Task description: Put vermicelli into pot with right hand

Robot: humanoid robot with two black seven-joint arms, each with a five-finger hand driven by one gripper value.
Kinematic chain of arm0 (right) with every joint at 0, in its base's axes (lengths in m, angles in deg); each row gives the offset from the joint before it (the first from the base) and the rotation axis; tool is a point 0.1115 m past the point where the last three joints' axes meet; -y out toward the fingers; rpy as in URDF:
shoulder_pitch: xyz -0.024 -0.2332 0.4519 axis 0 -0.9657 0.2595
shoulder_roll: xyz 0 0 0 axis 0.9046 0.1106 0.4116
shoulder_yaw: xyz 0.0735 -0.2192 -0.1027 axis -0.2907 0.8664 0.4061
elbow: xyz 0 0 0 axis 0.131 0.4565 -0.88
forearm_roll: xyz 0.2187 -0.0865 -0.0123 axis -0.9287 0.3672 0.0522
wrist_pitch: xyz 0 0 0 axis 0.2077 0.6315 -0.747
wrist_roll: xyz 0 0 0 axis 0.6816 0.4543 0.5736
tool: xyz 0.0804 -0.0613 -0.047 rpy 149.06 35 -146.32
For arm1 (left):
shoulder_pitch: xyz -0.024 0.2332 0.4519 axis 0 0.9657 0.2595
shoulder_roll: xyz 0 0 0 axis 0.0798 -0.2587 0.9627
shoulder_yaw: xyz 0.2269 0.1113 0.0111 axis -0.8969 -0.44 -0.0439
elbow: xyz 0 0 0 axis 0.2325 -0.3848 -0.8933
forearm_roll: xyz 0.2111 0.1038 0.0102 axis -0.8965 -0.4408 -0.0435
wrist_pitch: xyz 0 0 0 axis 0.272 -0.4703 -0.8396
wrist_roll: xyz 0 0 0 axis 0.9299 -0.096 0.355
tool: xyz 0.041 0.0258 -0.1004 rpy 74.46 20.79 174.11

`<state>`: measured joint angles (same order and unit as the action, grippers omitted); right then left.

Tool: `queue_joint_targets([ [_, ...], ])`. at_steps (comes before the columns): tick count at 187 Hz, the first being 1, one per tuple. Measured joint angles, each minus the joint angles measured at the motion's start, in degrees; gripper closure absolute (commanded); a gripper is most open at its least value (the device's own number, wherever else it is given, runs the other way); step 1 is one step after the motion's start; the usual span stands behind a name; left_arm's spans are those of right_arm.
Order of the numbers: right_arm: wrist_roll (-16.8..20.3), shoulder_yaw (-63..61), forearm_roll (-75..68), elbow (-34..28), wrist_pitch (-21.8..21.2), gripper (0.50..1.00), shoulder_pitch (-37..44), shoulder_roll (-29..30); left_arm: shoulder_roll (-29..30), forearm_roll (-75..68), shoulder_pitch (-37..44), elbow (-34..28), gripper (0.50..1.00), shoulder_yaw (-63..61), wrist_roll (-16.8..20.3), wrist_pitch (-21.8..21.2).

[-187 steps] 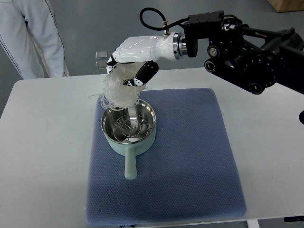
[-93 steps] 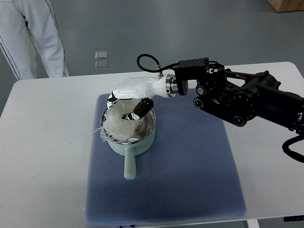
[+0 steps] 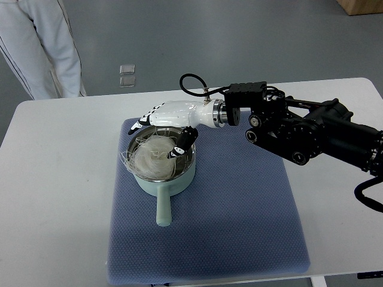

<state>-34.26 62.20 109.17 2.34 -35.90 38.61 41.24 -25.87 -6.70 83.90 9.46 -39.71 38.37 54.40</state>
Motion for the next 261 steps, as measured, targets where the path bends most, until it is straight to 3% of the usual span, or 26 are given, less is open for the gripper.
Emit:
queue_joint_targets([
  [97, -0.57, -8.13, -5.34, -1.58, -0.84, 0.579, 4.3, -4.88, 0.0, 0.01, 0.02, 0.0, 0.5, -0.01, -0.01, 0.0],
  [126, -0.59, -13.25, -14.11, -1.03, -0.82, 0.579, 3.92, -5.97, 0.0, 0.01, -0.01, 0.0, 0.5, -0.01, -0.01, 0.0],
  [163, -0.31, -21.07, -31.95, 1.97, 0.08, 0.579, -2.54, -5.69, 0.0, 0.01, 0.01, 0.0, 0.5, -0.02, -0.01, 0.0],
  [227, -0.82, -29.38, -62.31, 12.93, 11.53, 0.579, -14.54, -3.82, 0.0, -0.03, 0.01, 0.0, 0.5, 0.04, -0.01, 0.0],
  [261, -0.41, -29.45, -71.73, 19.24, 13.32, 0.579, -17.63, -2.16, 0.0, -0.03, 0.04, 0.0, 0.5, 0.06, -0.01, 0.0],
])
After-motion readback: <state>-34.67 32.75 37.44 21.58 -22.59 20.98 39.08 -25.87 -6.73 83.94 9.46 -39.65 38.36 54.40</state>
